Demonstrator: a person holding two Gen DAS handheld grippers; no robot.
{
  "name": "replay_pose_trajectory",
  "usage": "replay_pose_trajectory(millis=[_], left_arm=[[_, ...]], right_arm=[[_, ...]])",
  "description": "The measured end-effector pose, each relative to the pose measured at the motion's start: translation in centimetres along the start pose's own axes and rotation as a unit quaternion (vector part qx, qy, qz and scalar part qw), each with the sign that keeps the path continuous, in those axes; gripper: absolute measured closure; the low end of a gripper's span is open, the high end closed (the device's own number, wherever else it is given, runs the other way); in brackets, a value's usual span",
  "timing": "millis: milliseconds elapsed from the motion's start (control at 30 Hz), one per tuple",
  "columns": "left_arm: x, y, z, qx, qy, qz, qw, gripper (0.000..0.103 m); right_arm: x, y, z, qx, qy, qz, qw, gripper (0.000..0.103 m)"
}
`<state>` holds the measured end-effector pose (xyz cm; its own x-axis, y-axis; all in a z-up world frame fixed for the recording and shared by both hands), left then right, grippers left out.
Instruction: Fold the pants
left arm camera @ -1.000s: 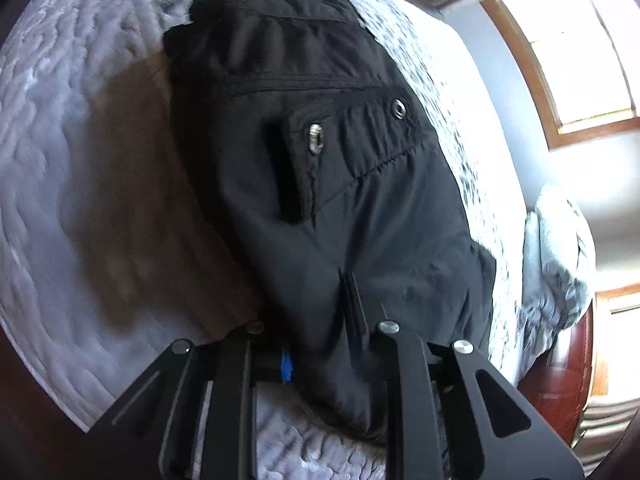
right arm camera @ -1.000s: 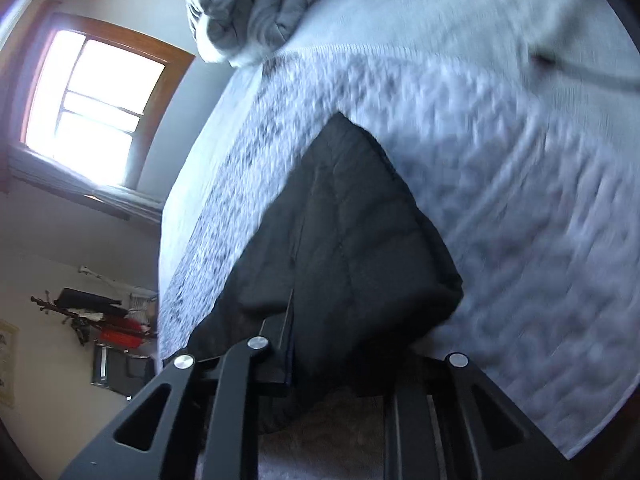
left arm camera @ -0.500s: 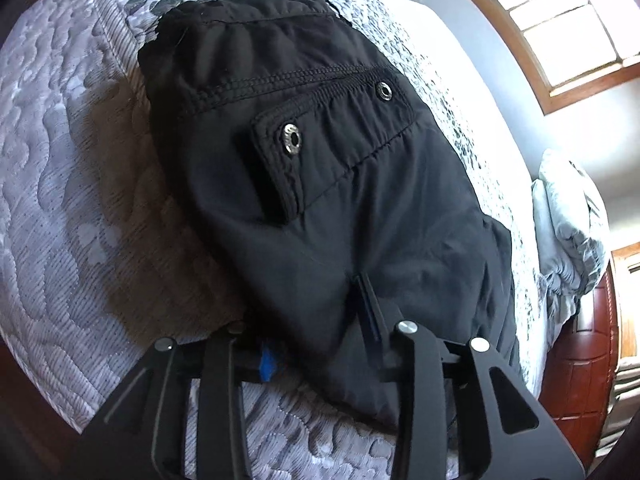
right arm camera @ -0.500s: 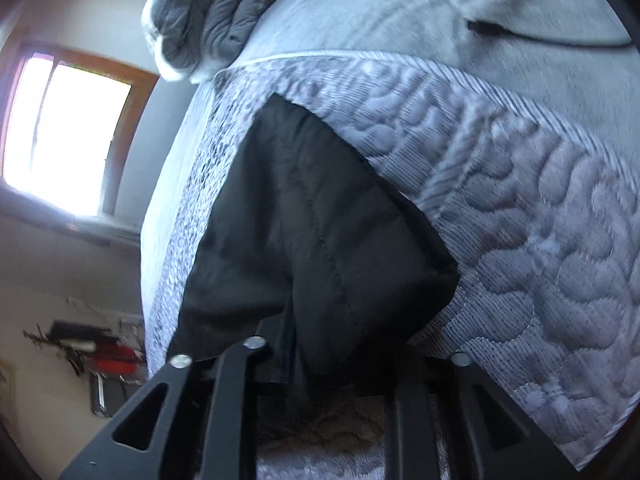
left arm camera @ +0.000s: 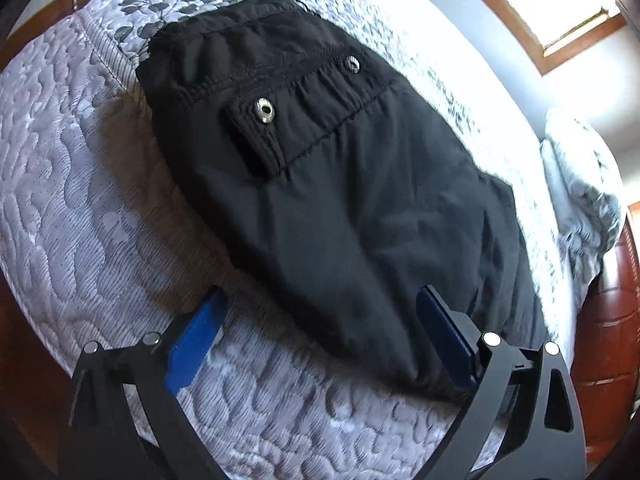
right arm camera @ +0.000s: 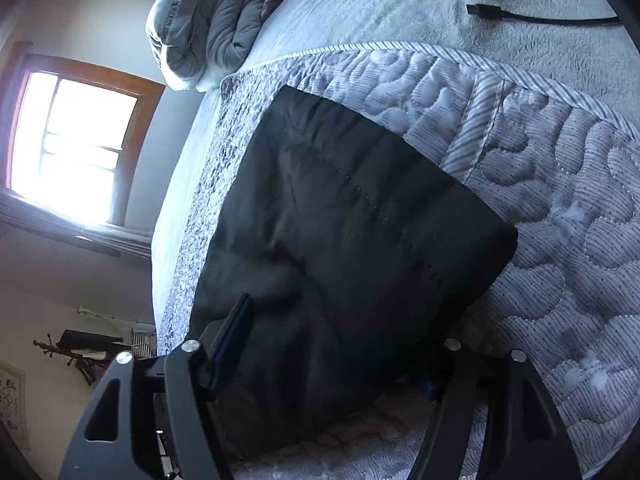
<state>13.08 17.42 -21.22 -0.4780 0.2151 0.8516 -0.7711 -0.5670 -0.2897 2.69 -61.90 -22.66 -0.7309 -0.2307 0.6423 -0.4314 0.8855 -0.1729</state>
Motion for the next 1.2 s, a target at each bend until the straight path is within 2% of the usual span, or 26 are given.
replay_pose_trajectory(millis=[333, 500, 633, 800, 1000, 1067, 1100, 1200], left_arm=[[0.3, 1.3, -0.9, -0.009, 0.003, 0.001, 1.0000, 0.008], [0.3, 1.5, -0.7, -0.027, -0.003, -0.002, 0.9996, 0.008], [0.0, 1.5, -0.7, -0.024, -0.002, -0.001, 0.9997, 0.007], [-0.7, 1.5, 0.2, -0.031, -0.006, -0.001, 0.9995, 0.004], [-1.1, 2.0, 0.8, -0.060, -0.017, 0.001, 0.9981, 0.003], [-1.1, 2.0, 1.0, -0.065, -0.017, 0.002, 0.9978, 0.003], [-1.1, 2.0, 1.0, -0.066, -0.016, 0.002, 0.9977, 0.003], [-1.1, 2.3, 1.1, -0.070, -0.016, 0.002, 0.9974, 0.003]], right_arm=[[-0.5, -0.8, 0.4, -0.033, -0.006, 0.005, 0.999, 0.033], [-0.6, -1.1, 0.5, -0.033, -0.005, 0.006, 0.999, 0.033], [-0.7, -1.2, 0.4, -0.030, -0.005, 0.005, 1.000, 0.033], [-0.6, -1.2, 0.6, -0.032, -0.002, 0.003, 0.999, 0.040], [-0.2, -1.2, 1.0, -0.054, 0.001, 0.001, 0.999, 0.041], [1.3, -0.7, 0.9, -0.054, 0.032, 0.024, 0.998, 0.038], [1.9, -0.4, 0.9, -0.052, 0.045, 0.036, 0.997, 0.033], [5.7, 0.5, 0.7, -0.019, 0.124, 0.104, 0.987, 0.029]])
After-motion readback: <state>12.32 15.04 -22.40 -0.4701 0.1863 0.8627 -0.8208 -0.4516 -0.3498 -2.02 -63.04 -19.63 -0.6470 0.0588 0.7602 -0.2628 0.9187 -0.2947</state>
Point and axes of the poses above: each gripper's, at about its wrist camera, not at the fingertips, and x roughly against the way its jaws point, z to its right, y to its underside, the point moved 3 cm from there along -x, roughly the way its jaws point, and after that the axes turned 1 degree about z, right-handed, at the moved point
